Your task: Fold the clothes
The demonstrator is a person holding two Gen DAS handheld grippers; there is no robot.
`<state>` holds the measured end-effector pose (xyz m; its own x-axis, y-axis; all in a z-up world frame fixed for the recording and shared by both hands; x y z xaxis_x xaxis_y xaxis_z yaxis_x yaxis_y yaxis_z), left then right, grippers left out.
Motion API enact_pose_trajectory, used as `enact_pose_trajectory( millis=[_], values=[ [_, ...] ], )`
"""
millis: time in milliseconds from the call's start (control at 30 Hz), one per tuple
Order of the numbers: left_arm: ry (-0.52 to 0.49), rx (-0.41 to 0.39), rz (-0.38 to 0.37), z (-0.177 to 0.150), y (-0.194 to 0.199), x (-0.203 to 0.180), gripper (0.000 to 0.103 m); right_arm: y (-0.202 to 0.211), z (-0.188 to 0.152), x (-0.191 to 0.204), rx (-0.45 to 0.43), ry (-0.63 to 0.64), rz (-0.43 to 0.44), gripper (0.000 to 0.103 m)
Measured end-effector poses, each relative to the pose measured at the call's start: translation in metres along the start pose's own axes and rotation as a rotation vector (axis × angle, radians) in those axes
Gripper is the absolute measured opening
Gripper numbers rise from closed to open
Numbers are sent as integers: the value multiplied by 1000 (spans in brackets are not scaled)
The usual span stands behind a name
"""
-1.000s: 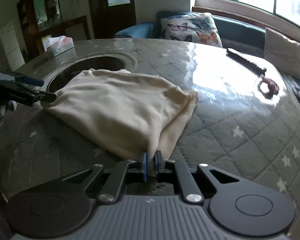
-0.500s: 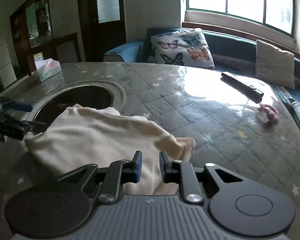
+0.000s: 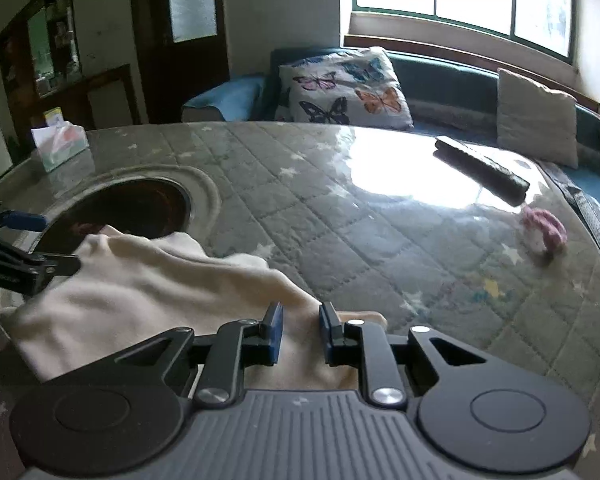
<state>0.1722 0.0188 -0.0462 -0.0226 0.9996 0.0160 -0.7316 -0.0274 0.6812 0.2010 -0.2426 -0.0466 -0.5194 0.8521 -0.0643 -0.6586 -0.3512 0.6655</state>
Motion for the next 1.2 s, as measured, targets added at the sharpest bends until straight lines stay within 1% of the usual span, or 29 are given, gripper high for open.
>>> enact_pose_trajectory(
  millis=[233,333,367,467,533,600,633,800,933,967,1000,1133,1200],
  values=[
    [9,14,28,7,-21,4,100,-24,12,19,12,17,36,19],
    [8,10,28,9,-18,8,100,-29,13,20,15,27,15,19],
    [8,9,27,10,-17,9,100,-26,15,22,10,34,18,20],
    [29,3,27,11,-13,16,100,-16,18,31,-5,67,37,31],
    [48,1,29,12,-9,20,100,-8,19,40,-16,93,54,31],
    [66,1,32,11,-6,24,101,0,19,54,-26,127,85,37],
    [76,2,32,11,-4,27,101,4,19,62,-31,146,105,38],
    [135,8,34,6,5,38,102,17,15,114,-44,265,217,41],
    [210,19,22,1,13,47,102,30,10,157,-73,407,286,44],
    [226,22,16,0,14,49,102,32,9,166,-81,441,298,48],
    [241,26,8,-1,16,50,102,33,7,176,-85,470,309,49],
    [270,38,-18,-6,22,51,102,32,2,204,-91,567,333,49],
    [280,43,-35,-9,24,49,101,29,-1,214,-92,600,329,48]
  ],
)
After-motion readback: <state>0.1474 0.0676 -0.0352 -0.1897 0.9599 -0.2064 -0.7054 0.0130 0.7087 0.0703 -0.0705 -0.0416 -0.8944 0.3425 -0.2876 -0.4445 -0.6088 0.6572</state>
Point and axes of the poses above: each gripper's, at about its wrist camera, not at the fingertips, and y roughly against the way its jaws point, x to its left, z to its top, the point moved 6 cm from there along -y, roughly the way its jaws point, and after that the axes turned 8 degrees about y, right-handed, at the moved point
